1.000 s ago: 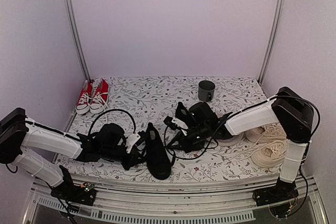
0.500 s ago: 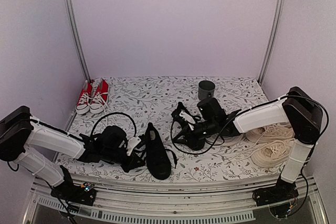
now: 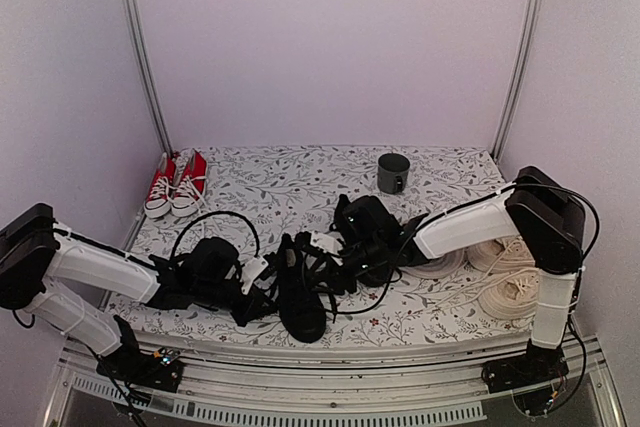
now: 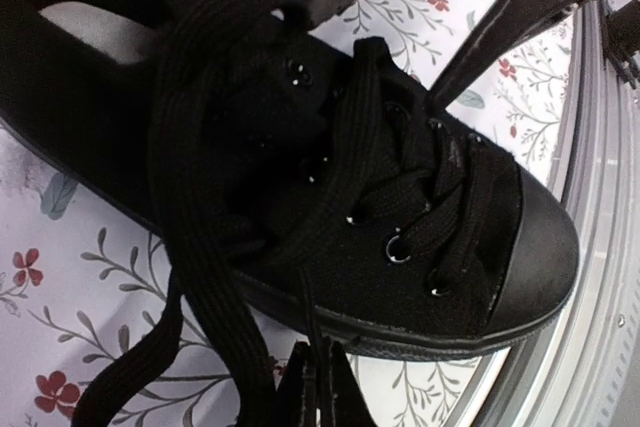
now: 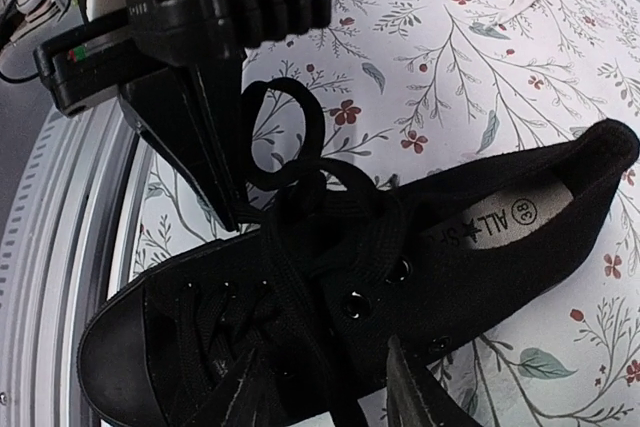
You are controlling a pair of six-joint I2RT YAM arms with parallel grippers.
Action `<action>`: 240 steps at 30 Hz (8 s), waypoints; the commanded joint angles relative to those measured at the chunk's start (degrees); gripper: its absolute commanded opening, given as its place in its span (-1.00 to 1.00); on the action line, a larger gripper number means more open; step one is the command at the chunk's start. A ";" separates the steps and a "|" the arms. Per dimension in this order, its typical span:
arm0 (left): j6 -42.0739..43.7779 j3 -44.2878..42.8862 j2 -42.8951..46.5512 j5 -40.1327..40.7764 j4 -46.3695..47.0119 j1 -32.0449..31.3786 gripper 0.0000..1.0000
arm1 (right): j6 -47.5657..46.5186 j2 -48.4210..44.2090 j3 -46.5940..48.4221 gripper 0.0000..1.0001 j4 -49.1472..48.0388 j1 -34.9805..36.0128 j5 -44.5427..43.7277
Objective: Tie the shoes
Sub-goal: Tie the loops with the shoelace on the shoe, then adjust the loops with the shoelace on the shoe.
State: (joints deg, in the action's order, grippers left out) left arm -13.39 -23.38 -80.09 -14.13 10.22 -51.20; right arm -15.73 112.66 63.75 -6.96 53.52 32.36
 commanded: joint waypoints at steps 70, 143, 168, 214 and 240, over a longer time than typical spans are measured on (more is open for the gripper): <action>-1.91 1.54 -3.22 -5.10 1.54 2.67 -1.00 | 14.08 -10.04 -8.85 -0.99 -1.67 -9.34 4.27; 15.39 2.27 -0.38 -1.22 19.75 6.87 0.16 | 12.63 13.11 16.54 -0.55 1.76 -4.12 23.80; 18.98 -2.61 -5.68 -4.22 19.53 6.93 0.03 | 11.13 8.21 17.36 -0.99 1.64 -4.10 24.56; 17.96 -1.58 -5.61 -4.89 24.42 7.44 -1.00 | 4.85 4.77 10.29 -0.16 2.38 -5.59 16.14; 22.83 1.03 4.59 -3.44 14.28 7.65 0.10 | -1.61 10.51 15.31 -0.48 -0.27 -3.99 19.24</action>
State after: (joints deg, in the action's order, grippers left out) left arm 7.38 -23.33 -76.23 -17.87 25.50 -44.07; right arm -16.21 121.56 77.10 -6.55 49.15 50.17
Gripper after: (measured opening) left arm 0.523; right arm 0.297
